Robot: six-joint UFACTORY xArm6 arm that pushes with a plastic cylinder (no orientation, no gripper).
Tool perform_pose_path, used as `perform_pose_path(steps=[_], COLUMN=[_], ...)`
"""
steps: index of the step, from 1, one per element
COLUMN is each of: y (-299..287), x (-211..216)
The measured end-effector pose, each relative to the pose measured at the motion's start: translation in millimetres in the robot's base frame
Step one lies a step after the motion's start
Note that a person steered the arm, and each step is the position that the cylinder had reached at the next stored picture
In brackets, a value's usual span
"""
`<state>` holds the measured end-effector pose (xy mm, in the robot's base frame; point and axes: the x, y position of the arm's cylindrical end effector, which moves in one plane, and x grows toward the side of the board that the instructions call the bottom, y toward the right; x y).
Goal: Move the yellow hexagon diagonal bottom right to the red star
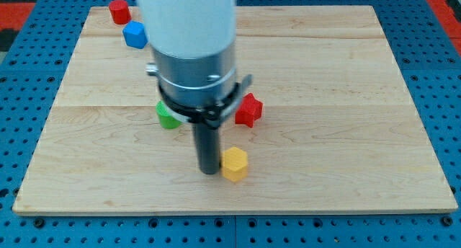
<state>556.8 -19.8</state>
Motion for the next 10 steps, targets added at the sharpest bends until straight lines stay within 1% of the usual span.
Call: perform_pose_path(steps=[2, 4, 5, 6, 7, 8, 9, 10], y=[21, 71, 90, 104, 124, 119, 119, 64], x=[3, 2, 9, 41, 22, -17, -10, 14])
